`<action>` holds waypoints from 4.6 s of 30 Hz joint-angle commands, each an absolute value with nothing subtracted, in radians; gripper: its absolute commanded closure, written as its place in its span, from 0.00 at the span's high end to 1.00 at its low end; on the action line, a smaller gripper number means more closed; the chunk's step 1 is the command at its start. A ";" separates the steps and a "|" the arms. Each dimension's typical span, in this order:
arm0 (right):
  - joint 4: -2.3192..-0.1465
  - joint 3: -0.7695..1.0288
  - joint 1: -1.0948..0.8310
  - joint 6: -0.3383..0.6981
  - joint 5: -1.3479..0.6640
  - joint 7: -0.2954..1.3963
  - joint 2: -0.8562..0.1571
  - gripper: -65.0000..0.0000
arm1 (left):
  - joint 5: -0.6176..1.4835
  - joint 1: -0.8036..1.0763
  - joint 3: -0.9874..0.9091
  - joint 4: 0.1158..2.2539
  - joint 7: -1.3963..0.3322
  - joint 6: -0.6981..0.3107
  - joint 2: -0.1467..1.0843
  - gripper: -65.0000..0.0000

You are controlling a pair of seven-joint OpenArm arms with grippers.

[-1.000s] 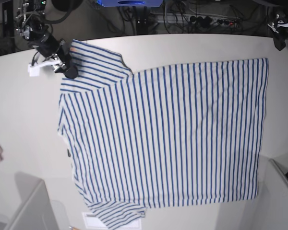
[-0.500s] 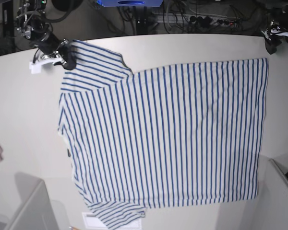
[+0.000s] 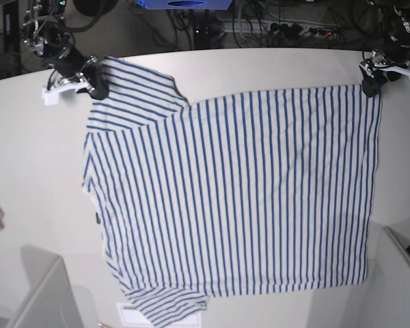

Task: Fold the T-shirt properly
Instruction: 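Grasp the opposite shoulder corner of the shirt with the left gripper, then lift both shoulder corners and pull them toward the robot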

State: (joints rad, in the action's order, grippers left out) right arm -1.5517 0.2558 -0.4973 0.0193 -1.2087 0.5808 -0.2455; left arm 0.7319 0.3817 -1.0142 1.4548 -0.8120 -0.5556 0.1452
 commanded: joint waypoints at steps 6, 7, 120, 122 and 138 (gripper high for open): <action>-1.554 0.260 -0.509 -0.005 -1.182 0.601 -0.252 0.00 | 0.734 0.357 -0.940 1.432 -0.823 -0.562 0.160 0.92; -1.554 0.260 -0.509 -0.005 -1.182 0.601 -0.252 0.00 | 0.734 0.351 -0.935 1.432 -0.823 -0.562 0.159 0.89; -1.799 0.262 -0.196 -0.012 -1.311 0.728 -0.246 0.00 | 0.280 0.130 -0.839 1.765 -0.885 -0.506 0.156 0.00; -1.768 0.262 -0.177 -0.012 -1.311 0.728 -0.246 0.00 | 0.275 0.104 -0.839 1.747 -0.889 -0.481 0.156 0.00; -1.494 0.252 0.062 -0.012 -1.305 0.820 -0.249 0.00 | 0.271 0.004 -0.829 1.580 -0.888 -0.415 0.176 0.00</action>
